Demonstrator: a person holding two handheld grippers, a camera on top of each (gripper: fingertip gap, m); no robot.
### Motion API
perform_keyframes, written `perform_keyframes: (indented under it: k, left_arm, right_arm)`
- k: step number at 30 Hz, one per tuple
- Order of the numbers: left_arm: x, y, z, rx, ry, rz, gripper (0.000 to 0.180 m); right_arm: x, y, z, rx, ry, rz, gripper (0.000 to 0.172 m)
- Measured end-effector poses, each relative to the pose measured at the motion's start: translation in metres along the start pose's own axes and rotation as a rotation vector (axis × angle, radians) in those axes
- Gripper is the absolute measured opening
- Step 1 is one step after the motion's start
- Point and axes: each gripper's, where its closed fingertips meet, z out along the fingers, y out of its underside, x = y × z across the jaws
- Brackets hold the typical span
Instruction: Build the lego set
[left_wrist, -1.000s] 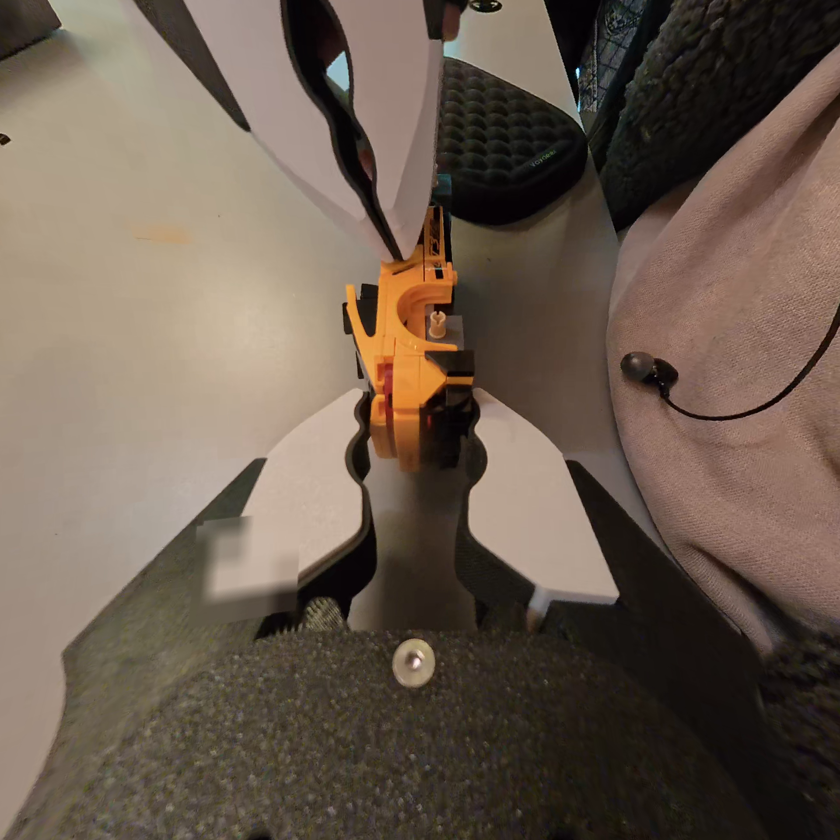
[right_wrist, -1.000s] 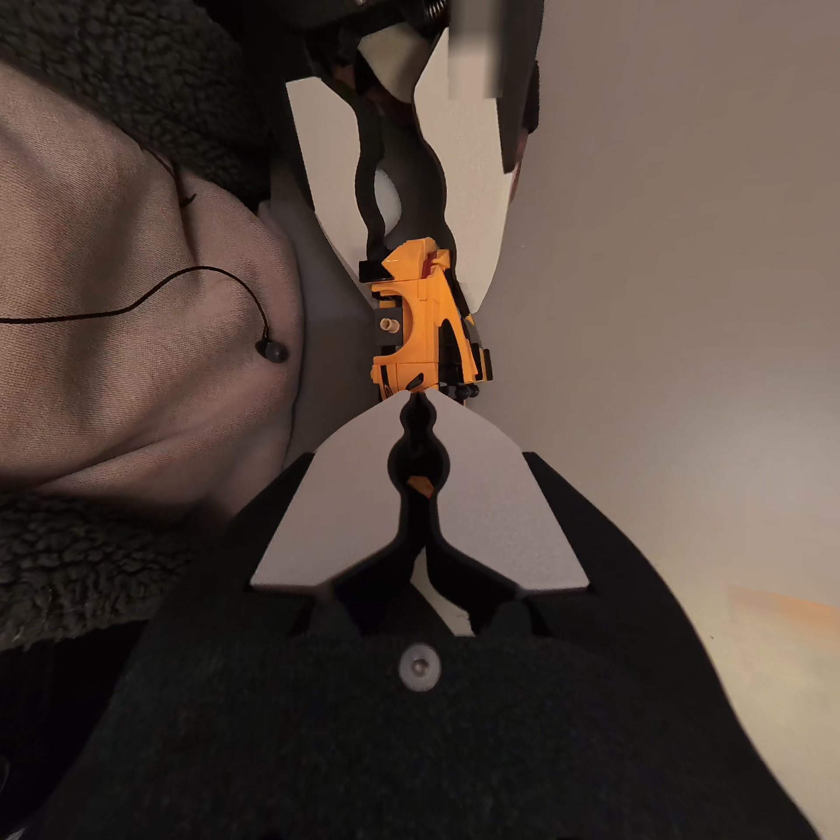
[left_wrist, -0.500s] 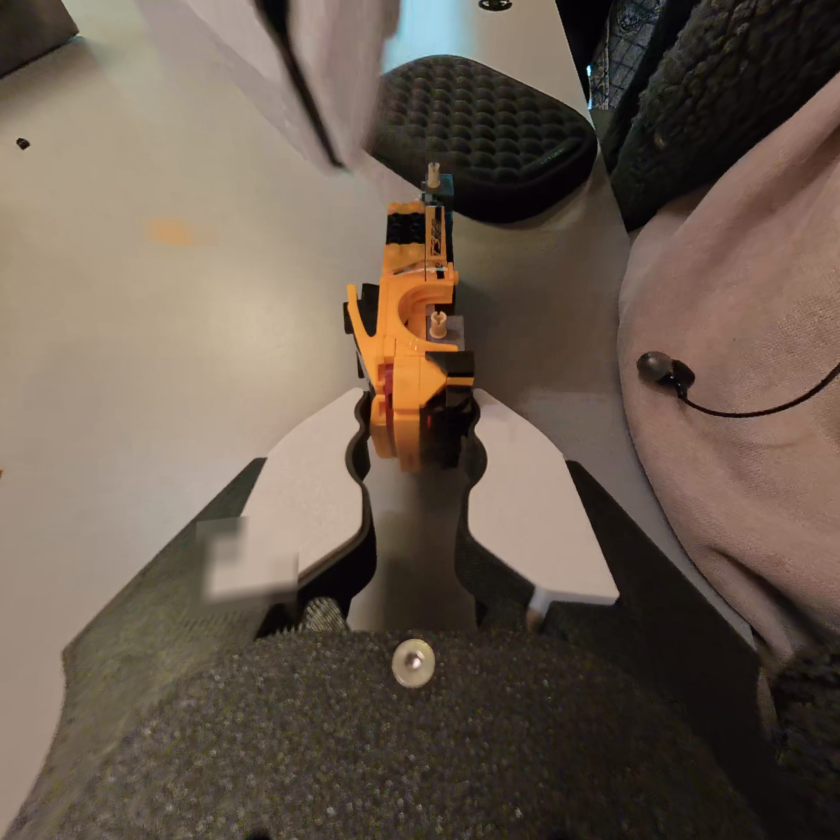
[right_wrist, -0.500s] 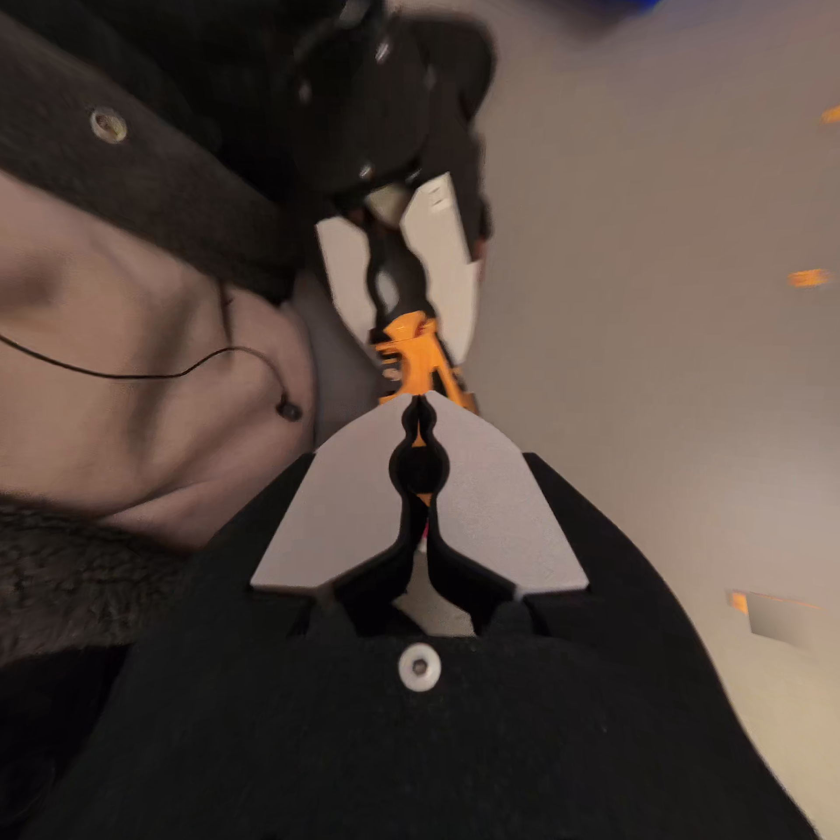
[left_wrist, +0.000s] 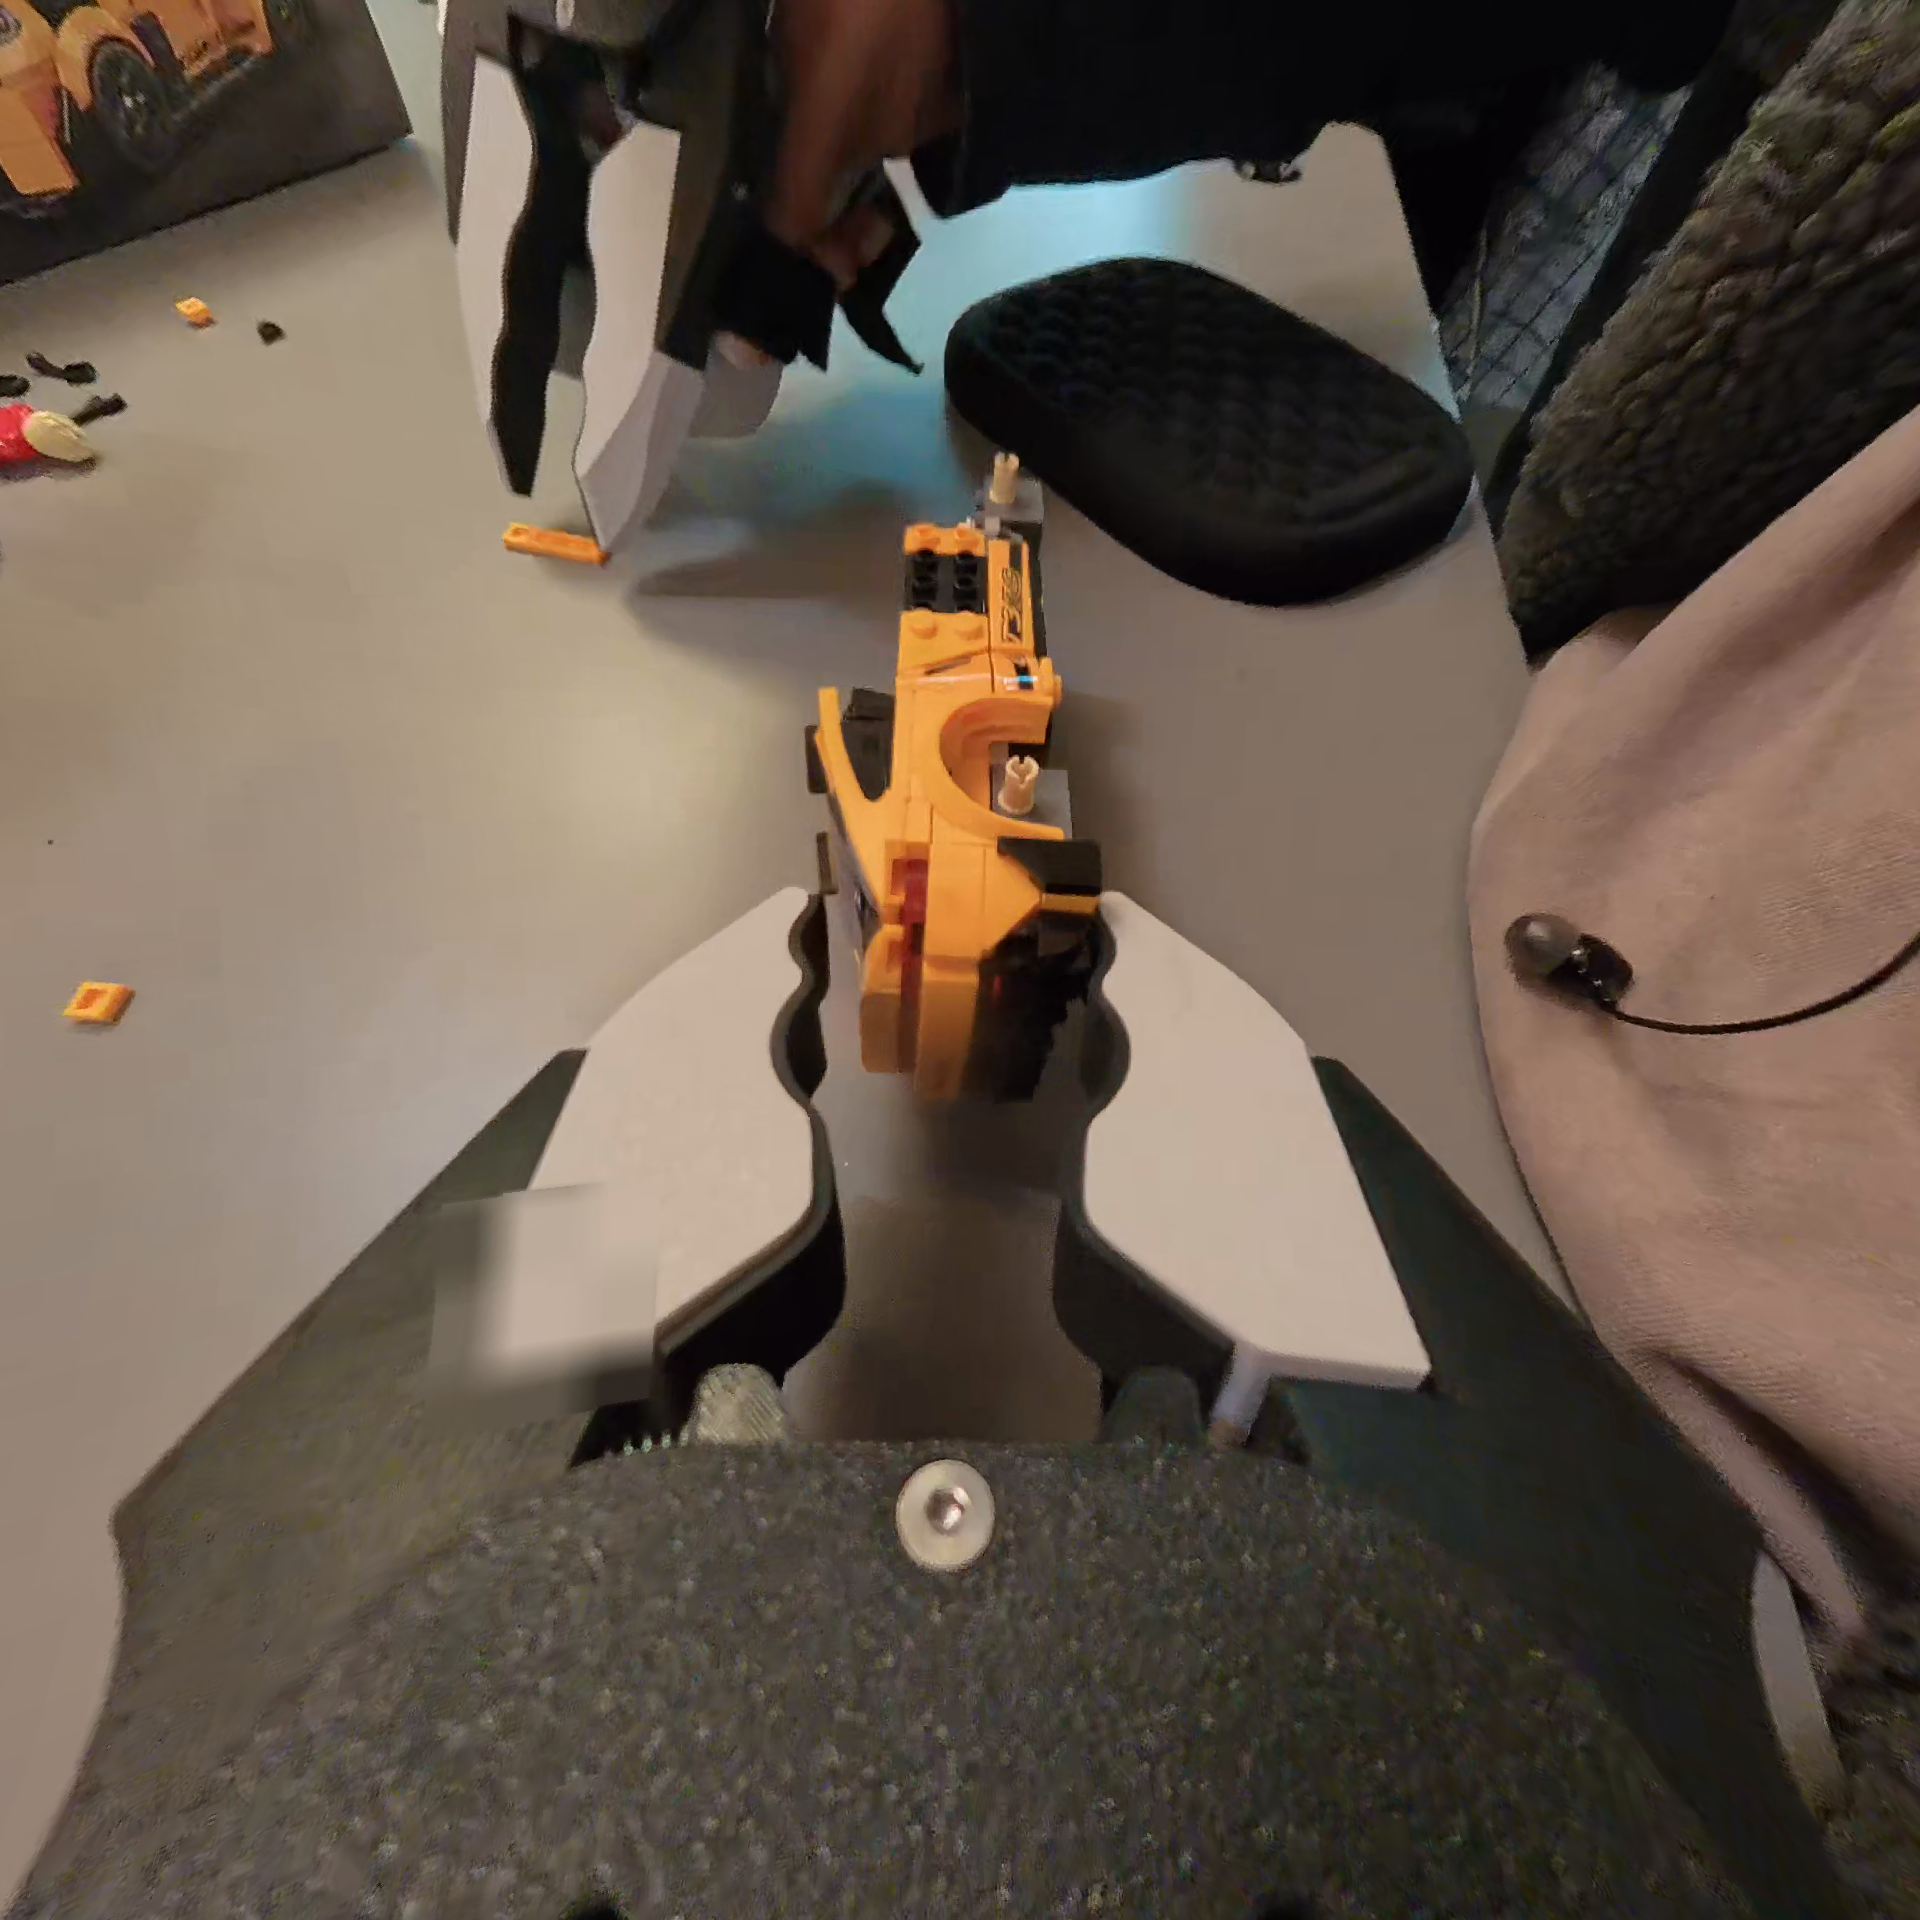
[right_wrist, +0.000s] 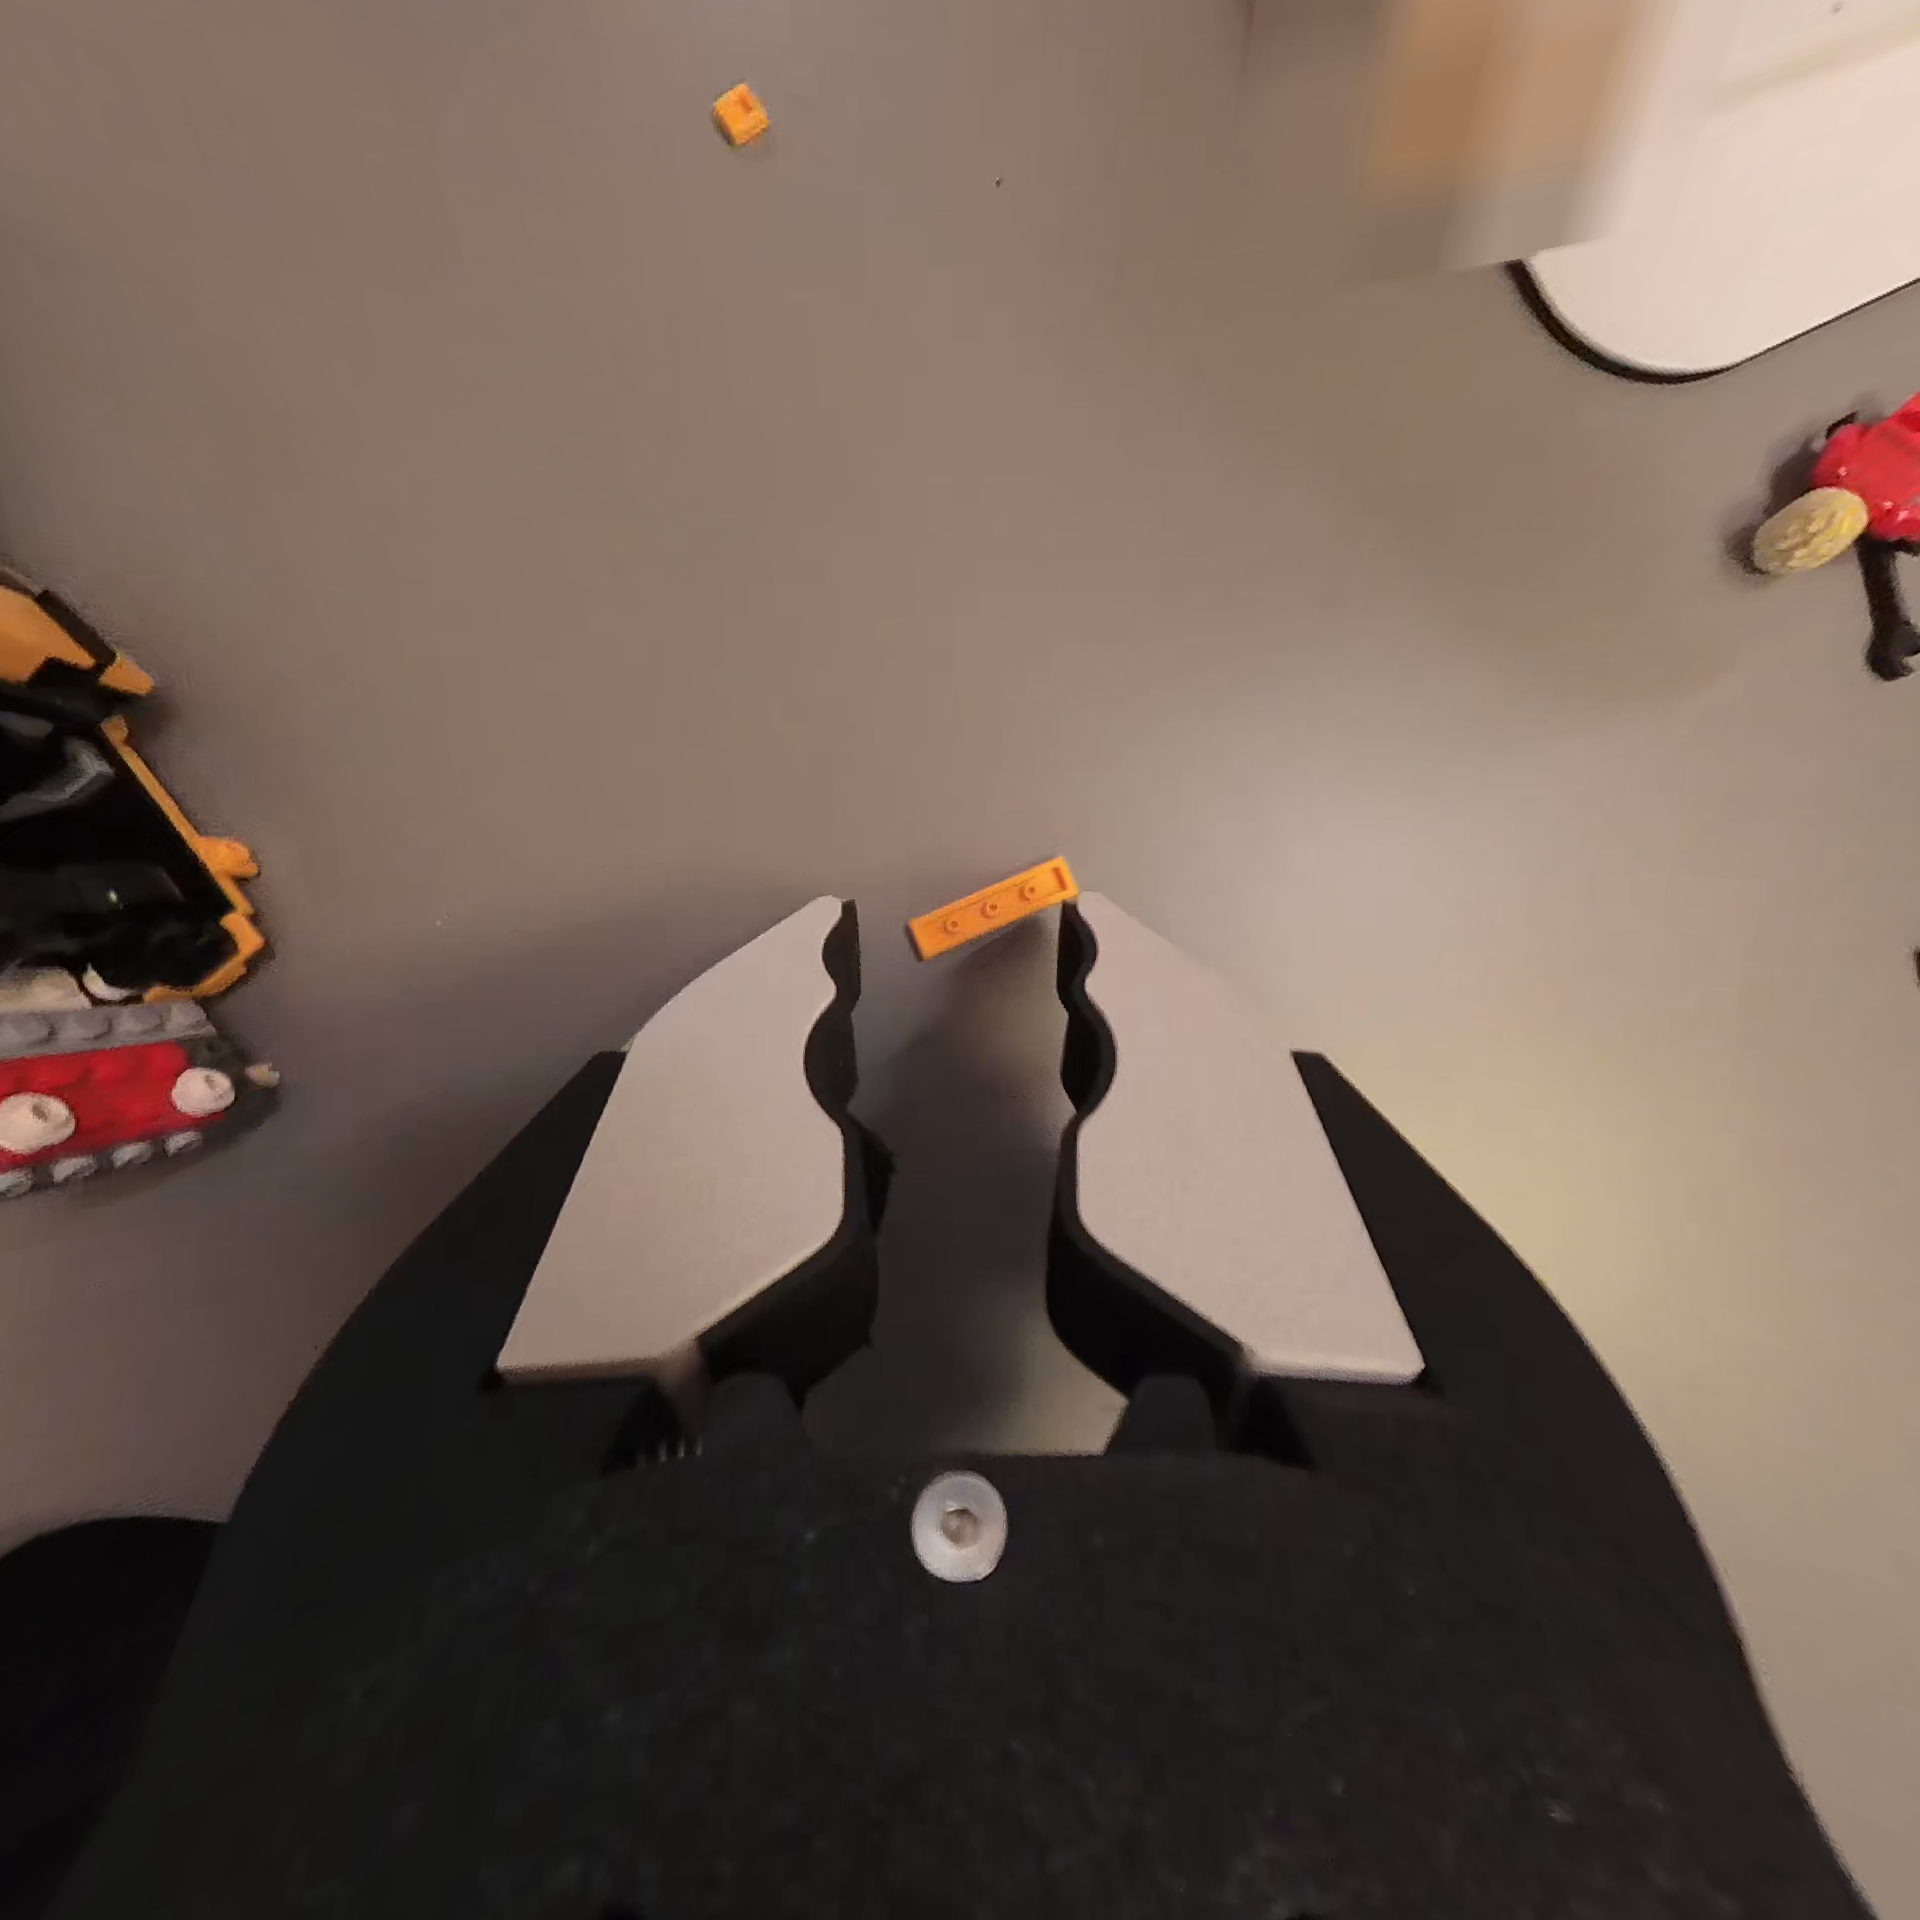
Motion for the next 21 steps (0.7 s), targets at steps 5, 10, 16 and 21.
perform_keyframes:
  k: [5, 10, 16, 21]
  left_arm:
    - [0.001, -0.015, -0.011, 0.092, 0.045, -0.019, 0.046]
    - [0.003, -0.026, -0.015, 0.139, 0.067, -0.041, 0.044]
    - [-0.007, -0.038, -0.025, 0.178, 0.002, -0.015, 0.039]
    - [-0.003, -0.047, -0.033, 0.201, 0.046, -0.008, 0.039]
  right_arm:
    - [0.005, 0.005, 0.008, -0.106, 0.016, 0.052, 0.019]
    - [0.005, 0.004, 0.009, -0.151, 0.014, 0.064, 0.008]
    - [0.003, 0.004, 0.008, -0.132, -0.022, -0.013, 0.007]
    - [-0.029, -0.008, -0.009, -0.024, -0.206, 0.001, 0.007]
